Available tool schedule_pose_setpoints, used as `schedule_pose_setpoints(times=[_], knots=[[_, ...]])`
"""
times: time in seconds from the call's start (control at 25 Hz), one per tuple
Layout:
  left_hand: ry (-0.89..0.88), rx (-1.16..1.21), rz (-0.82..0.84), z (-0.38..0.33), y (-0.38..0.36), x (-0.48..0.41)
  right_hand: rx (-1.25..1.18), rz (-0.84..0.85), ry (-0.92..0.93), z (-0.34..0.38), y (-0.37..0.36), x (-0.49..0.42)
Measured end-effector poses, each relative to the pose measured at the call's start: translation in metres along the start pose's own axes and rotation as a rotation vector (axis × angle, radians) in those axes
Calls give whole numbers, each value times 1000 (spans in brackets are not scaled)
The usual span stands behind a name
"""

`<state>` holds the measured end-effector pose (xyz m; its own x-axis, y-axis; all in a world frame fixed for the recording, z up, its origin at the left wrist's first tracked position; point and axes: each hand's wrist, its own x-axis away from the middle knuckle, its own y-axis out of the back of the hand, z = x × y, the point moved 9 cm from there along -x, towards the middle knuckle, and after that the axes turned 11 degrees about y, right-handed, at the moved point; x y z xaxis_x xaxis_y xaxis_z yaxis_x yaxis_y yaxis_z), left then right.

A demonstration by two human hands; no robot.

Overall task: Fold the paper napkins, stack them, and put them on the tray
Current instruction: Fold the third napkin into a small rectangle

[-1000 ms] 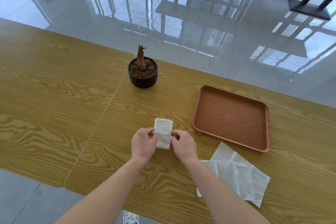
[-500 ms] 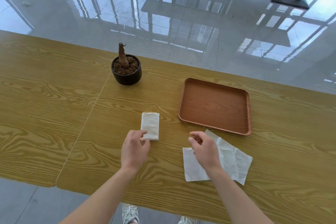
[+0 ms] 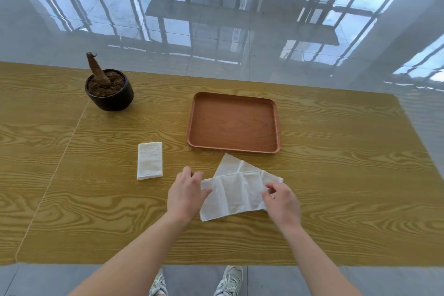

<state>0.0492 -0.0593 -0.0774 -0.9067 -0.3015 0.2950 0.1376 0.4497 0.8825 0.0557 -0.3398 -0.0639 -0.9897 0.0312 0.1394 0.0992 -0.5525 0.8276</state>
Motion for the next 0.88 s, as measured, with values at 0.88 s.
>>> schedule_pose_setpoints(times=[0.88], knots=[[80, 439, 93, -1, 25, 2, -5, 188, 287, 55, -5, -47]])
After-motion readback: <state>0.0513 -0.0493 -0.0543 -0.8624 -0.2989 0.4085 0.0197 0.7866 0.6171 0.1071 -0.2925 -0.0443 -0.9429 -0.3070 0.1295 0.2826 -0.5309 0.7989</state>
